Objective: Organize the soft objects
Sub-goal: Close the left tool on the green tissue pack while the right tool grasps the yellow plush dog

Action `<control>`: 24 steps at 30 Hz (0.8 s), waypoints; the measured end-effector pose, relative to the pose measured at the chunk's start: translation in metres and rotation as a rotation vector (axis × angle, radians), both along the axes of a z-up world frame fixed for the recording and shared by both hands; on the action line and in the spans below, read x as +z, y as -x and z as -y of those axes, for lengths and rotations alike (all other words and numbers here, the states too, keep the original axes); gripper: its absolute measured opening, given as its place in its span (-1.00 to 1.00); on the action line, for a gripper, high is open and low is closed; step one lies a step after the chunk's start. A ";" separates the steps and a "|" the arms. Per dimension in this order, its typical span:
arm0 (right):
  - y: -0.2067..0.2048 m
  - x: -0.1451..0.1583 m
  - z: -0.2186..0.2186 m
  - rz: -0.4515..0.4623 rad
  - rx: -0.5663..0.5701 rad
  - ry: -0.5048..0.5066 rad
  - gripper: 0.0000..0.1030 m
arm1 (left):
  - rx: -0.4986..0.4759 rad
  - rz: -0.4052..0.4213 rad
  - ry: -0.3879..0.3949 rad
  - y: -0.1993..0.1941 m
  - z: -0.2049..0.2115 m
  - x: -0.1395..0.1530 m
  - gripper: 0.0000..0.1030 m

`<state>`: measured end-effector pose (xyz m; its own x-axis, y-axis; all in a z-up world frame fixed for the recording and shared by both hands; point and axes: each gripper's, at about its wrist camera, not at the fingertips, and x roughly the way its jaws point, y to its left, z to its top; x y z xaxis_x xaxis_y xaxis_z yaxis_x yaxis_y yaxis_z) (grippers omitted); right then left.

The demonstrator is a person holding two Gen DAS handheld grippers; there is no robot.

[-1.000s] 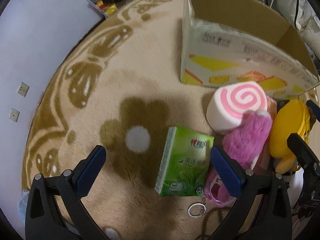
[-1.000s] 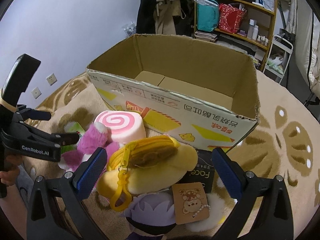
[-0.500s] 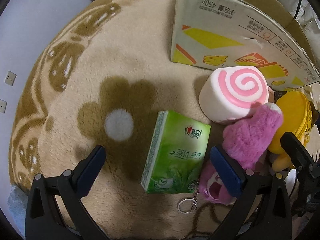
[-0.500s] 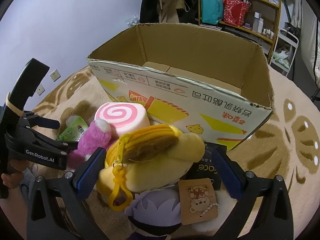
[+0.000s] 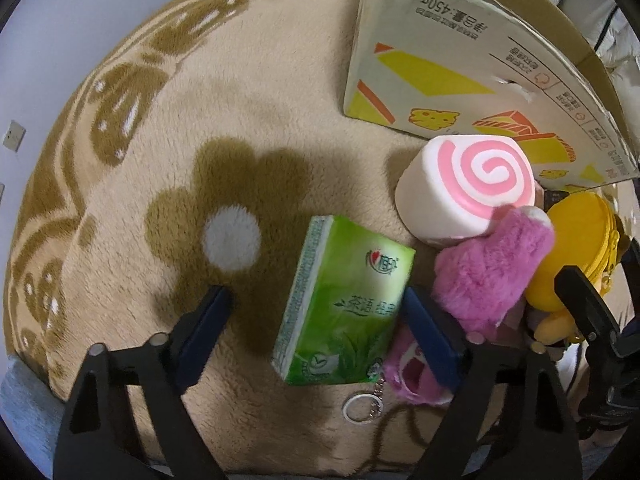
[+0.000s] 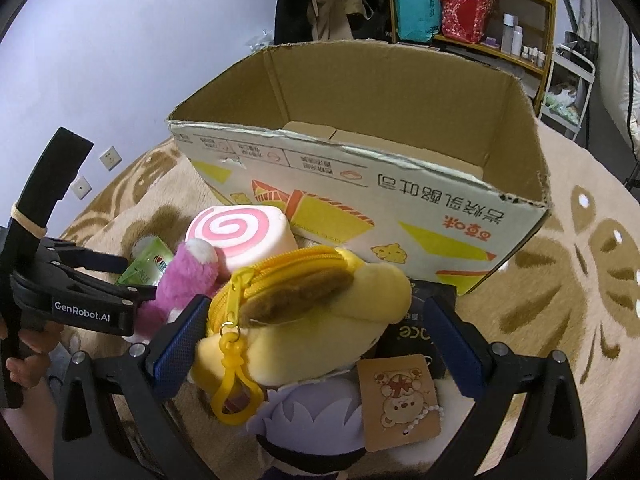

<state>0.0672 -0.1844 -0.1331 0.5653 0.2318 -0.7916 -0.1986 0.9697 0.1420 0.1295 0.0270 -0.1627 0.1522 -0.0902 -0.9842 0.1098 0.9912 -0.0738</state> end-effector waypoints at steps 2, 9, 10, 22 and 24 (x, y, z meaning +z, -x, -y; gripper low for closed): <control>0.002 0.002 0.000 0.014 -0.018 0.003 1.00 | 0.003 -0.013 0.025 0.004 0.000 0.000 0.36; 0.003 0.001 -0.003 -0.001 0.011 -0.014 0.84 | -0.037 -0.009 0.011 0.008 0.008 0.000 -0.01; 0.004 0.001 -0.002 -0.001 0.013 -0.010 0.79 | -0.038 -0.006 0.009 0.008 0.008 0.000 -0.03; 0.017 0.014 -0.007 0.041 0.013 0.027 0.66 | -0.043 0.117 -0.041 0.031 0.014 0.031 -0.11; 0.023 0.021 -0.005 0.066 0.013 0.023 0.66 | -0.036 0.146 -0.044 0.036 0.015 0.038 -0.11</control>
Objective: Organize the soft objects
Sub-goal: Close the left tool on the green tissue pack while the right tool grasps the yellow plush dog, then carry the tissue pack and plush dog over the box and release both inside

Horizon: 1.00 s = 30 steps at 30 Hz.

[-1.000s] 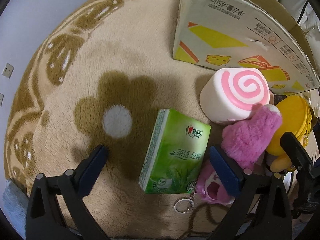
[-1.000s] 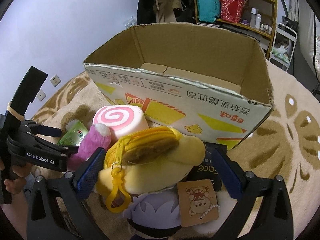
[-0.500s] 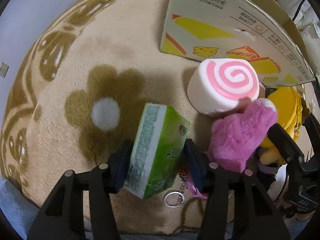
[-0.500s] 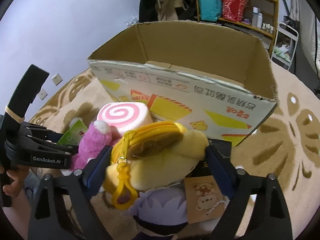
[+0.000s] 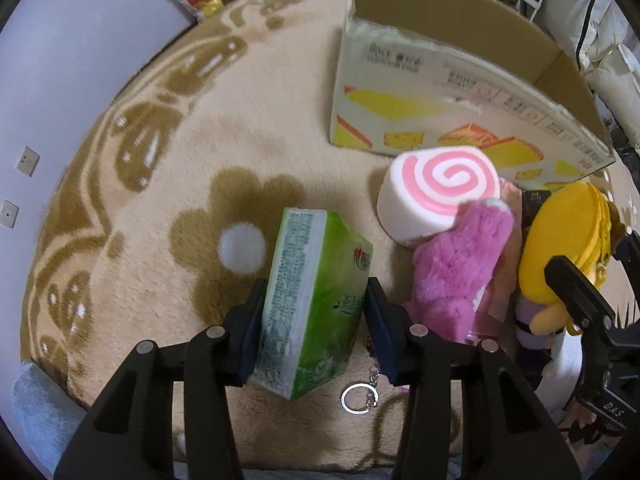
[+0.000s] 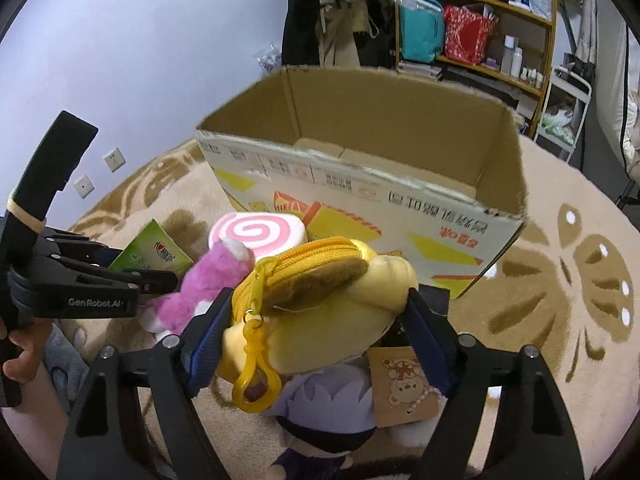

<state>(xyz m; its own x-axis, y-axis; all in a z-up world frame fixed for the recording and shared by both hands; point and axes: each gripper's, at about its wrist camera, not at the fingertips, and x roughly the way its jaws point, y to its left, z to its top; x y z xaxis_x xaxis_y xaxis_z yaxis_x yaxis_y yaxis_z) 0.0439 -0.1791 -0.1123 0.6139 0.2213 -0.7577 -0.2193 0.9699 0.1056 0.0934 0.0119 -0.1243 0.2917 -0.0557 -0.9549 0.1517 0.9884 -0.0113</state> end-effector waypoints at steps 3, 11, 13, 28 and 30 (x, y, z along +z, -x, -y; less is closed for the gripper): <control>0.007 0.009 0.001 0.032 -0.006 -0.003 0.66 | 0.019 0.040 -0.002 0.004 0.000 0.013 -0.11; 0.023 0.028 0.005 0.087 -0.035 -0.028 0.66 | 0.040 0.171 -0.001 0.020 -0.019 0.048 -0.12; 0.027 0.034 0.007 0.112 -0.043 -0.036 0.66 | 0.045 0.196 -0.008 0.021 -0.020 0.054 -0.12; 0.064 0.080 0.032 0.280 -0.106 -0.127 0.66 | 0.076 0.397 -0.049 0.041 -0.025 0.100 -0.11; 0.066 0.084 0.035 0.298 -0.118 -0.133 0.66 | 0.077 0.432 -0.064 0.039 -0.024 0.107 -0.11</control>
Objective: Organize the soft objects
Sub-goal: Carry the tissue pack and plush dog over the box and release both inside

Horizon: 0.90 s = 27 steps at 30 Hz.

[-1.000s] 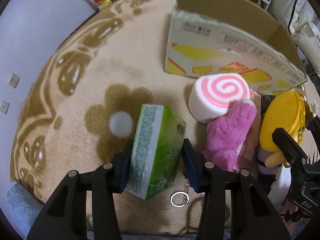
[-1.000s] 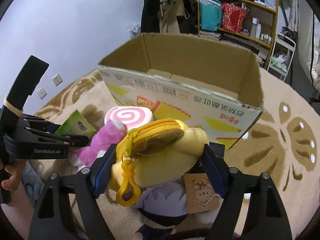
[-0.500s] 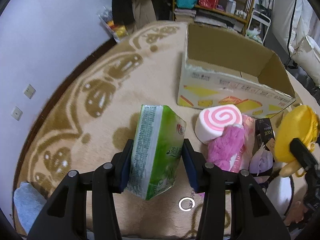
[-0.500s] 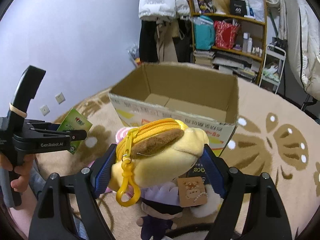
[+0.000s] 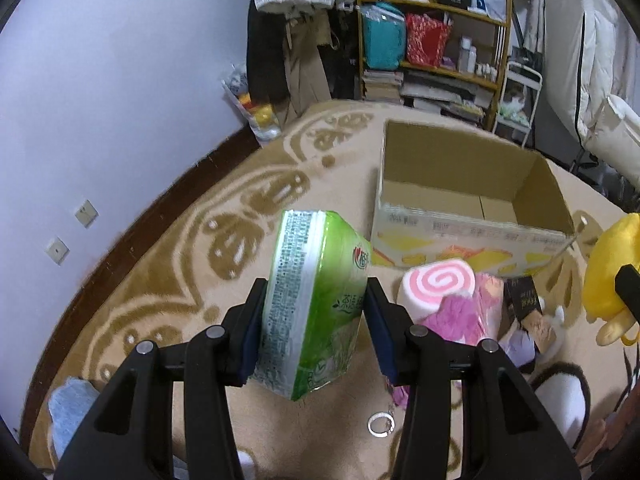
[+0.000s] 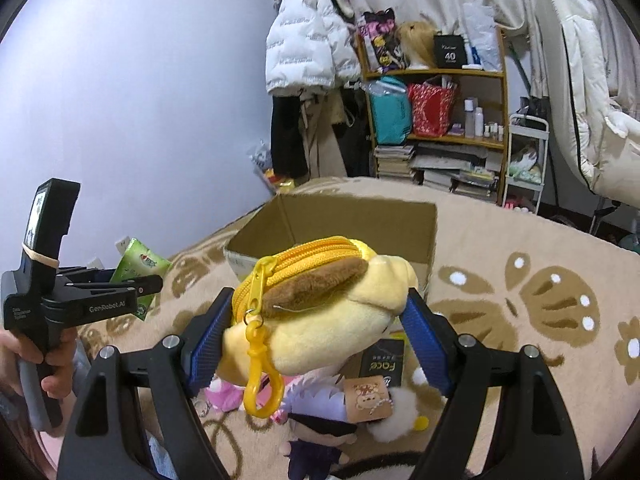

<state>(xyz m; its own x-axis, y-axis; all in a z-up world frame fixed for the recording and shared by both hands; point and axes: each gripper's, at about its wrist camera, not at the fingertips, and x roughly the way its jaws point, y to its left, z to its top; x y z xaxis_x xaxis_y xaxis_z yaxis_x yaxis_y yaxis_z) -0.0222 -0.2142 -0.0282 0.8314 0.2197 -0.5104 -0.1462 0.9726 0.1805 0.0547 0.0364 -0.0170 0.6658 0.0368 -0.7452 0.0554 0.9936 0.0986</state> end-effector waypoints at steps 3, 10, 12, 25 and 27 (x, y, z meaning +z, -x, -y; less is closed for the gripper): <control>0.000 0.003 0.003 0.014 -0.013 -0.011 0.66 | -0.009 0.042 -0.022 -0.003 0.003 0.011 -0.11; -0.008 0.011 0.015 0.057 -0.031 -0.058 0.66 | -0.003 0.129 -0.025 -0.016 0.006 0.031 -0.11; -0.012 0.012 0.017 0.064 -0.038 -0.057 0.66 | -0.008 0.148 -0.034 -0.020 0.009 0.034 -0.11; -0.053 0.013 0.028 0.080 -0.039 -0.011 0.66 | -0.097 0.195 -0.029 -0.061 0.043 0.057 -0.11; -0.062 0.015 0.030 0.088 -0.028 0.012 0.66 | -0.099 0.207 -0.049 -0.067 0.049 0.060 -0.11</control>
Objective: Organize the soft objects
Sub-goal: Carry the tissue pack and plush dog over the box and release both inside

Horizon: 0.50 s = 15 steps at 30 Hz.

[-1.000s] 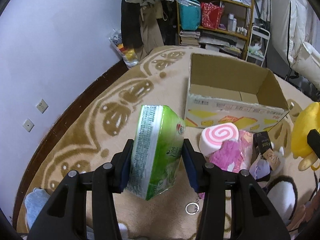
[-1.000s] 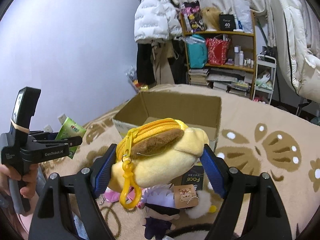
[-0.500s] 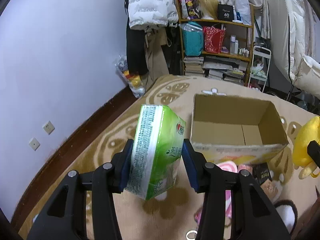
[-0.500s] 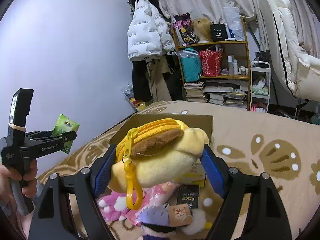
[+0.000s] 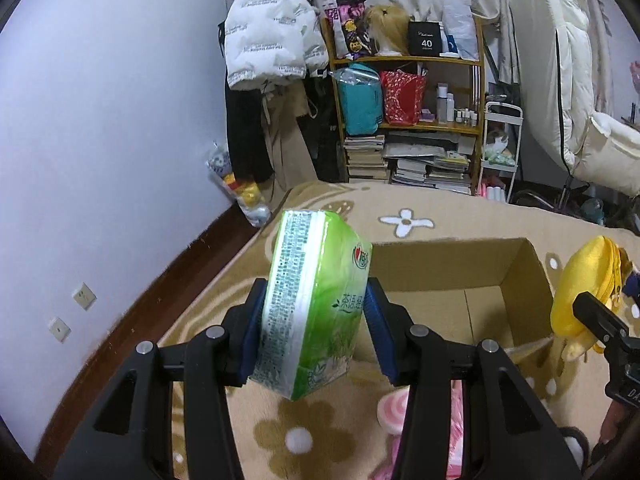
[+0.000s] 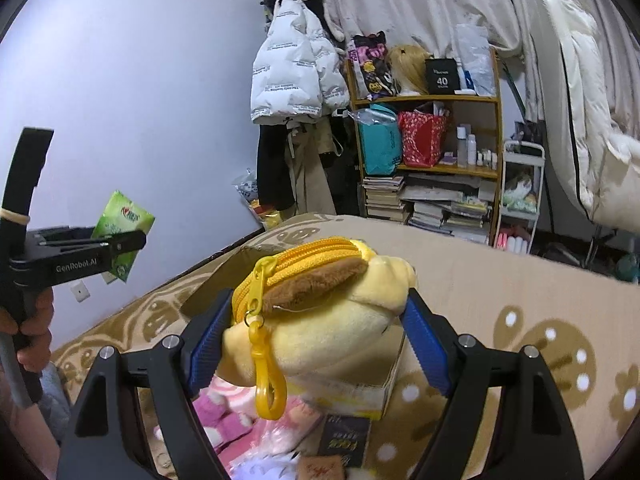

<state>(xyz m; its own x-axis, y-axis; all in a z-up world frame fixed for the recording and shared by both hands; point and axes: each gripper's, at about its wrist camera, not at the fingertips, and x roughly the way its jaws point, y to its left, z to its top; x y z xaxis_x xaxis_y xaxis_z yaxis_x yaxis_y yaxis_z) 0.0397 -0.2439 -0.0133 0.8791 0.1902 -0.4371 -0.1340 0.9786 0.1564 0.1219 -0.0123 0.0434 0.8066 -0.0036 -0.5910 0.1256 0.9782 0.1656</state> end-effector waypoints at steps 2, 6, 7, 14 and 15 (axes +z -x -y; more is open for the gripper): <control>-0.008 0.002 0.002 0.005 0.005 0.011 0.66 | -0.004 0.005 0.006 -0.007 0.004 0.003 -0.10; -0.023 0.004 0.003 0.014 0.018 0.021 0.67 | -0.014 0.006 0.022 -0.021 0.006 0.003 -0.10; -0.027 0.003 0.003 0.014 0.022 0.027 0.67 | -0.016 0.006 0.026 -0.025 0.007 0.002 -0.10; -0.051 -0.011 0.000 -0.026 0.049 0.035 0.67 | -0.035 -0.017 0.062 -0.039 0.009 0.001 -0.10; -0.053 -0.013 0.000 -0.031 0.052 0.034 0.67 | -0.043 -0.019 0.058 -0.041 0.011 0.001 -0.10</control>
